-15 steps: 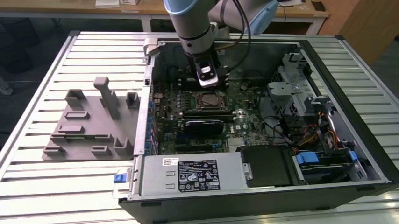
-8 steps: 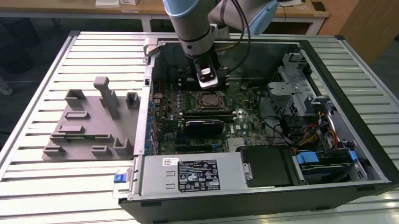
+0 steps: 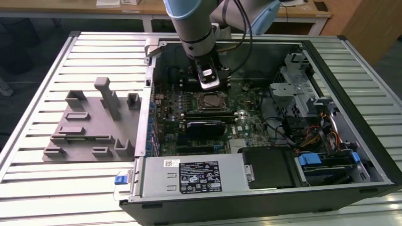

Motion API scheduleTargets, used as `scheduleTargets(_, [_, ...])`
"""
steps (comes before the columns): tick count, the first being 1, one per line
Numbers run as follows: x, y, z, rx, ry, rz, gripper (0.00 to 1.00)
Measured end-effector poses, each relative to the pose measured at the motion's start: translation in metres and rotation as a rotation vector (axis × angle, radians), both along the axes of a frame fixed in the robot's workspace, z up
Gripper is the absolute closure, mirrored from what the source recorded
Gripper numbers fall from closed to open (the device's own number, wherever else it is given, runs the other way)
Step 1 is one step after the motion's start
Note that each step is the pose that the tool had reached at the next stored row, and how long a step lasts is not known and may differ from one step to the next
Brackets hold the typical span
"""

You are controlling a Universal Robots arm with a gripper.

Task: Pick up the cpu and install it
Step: 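Install the first cpu locking lever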

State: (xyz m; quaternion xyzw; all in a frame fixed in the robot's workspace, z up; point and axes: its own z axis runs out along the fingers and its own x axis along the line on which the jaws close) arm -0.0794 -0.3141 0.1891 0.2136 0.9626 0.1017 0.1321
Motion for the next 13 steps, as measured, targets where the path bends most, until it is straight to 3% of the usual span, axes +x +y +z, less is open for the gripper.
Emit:
scheduleTargets(4, [0.0001,-0.0001,0.0094,-0.0007,0.0003,0.000,0.89])
scheduleTargets(9, [0.0001,-0.0001,0.0096,-0.0009,0.0005,0.000,0.89])
scheduleTargets(10, [0.0005,-0.0001,0.0096,-0.0025,0.0048,0.000,0.89])
scheduleTargets(13, [0.0026,-0.0001,0.0092,-0.0127,0.0434,0.000,0.89])
